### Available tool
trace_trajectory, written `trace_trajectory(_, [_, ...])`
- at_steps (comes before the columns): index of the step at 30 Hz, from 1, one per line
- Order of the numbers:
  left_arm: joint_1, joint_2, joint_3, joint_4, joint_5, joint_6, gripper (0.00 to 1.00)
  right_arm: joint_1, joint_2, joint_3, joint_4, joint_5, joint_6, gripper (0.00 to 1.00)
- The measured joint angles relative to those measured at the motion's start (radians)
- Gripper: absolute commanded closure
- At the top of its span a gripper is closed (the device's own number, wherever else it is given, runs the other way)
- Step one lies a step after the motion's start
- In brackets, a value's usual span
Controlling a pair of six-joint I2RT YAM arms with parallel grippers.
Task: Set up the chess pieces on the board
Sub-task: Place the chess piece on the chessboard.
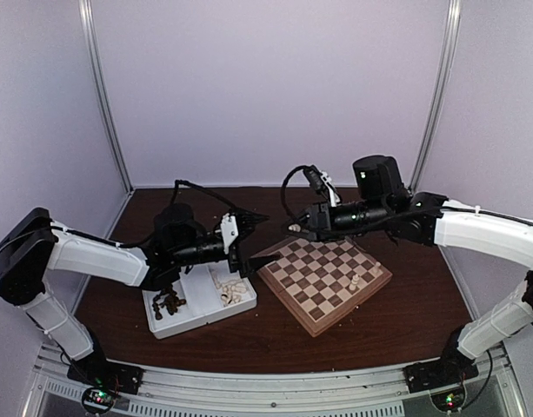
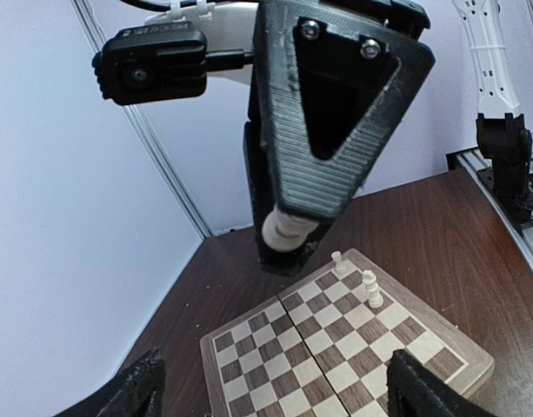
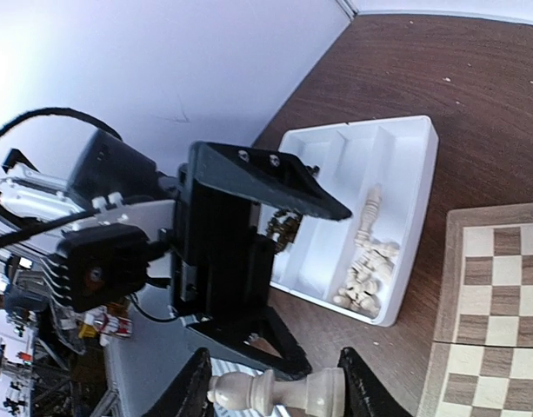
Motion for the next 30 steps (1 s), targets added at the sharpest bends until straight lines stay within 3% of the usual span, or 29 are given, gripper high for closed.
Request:
trace_trajectory(22, [0.000, 0.068, 0.109, 0.089, 0.140, -0.071, 0.49, -0.001, 0.055, -0.037, 0.211, -0.093, 0.172, 0.68])
trace_trajectory(30, [0.000, 0.074, 0.116, 0.099, 0.152, -0.075, 0.82, -0.001, 0.055, -0.041, 0.220, -0.094, 0.175, 0.67])
